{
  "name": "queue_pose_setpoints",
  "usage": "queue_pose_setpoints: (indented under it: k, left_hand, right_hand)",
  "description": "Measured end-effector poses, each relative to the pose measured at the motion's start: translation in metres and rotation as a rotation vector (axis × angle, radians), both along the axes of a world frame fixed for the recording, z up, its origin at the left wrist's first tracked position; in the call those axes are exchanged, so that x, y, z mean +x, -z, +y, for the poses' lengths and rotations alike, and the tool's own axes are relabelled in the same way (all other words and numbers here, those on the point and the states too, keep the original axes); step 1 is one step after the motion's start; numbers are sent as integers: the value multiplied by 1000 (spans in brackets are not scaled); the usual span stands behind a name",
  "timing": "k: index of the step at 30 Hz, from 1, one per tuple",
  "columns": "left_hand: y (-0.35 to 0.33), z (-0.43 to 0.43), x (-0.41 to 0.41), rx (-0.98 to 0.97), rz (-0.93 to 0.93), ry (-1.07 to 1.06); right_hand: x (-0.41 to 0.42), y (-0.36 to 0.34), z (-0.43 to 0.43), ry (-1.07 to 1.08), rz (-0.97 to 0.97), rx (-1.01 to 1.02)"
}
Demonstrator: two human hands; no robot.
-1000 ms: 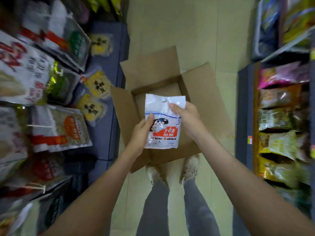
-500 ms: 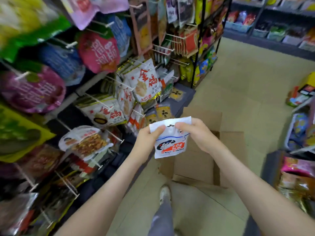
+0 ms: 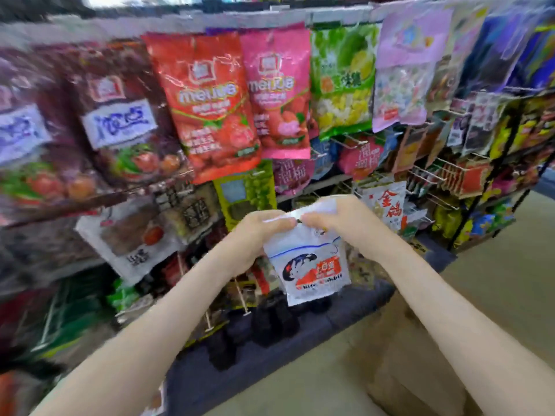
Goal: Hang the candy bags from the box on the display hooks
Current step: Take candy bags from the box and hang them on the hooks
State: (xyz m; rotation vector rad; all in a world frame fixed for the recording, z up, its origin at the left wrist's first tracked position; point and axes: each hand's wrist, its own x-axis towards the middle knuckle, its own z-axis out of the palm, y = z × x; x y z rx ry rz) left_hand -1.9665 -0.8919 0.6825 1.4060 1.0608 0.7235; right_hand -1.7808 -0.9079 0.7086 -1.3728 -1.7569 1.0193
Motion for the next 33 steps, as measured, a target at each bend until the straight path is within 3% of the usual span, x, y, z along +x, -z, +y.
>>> queue_pose_setpoints:
  k: [6, 12, 17, 25, 33]
  left_hand:
    - [-58, -32, -130, 176, 156, -179]
    - [-116, -69, -257, 371, 278, -316]
    - [-157, -77, -333, 456, 369, -478]
    - [-190, -59, -414, 566, 434, -721]
    - [-212, -29, -438, 790, 934, -834]
  right_hand:
    - [-125, -51, 1, -189, -120, 26]
    - [-255, -97, -14, -283, -44, 138]
    - [-339, -121, -12, -262, 137, 232]
    - [-439, -156, 16, -195, 125, 408]
    - [-479, -166, 56, -145, 206, 425]
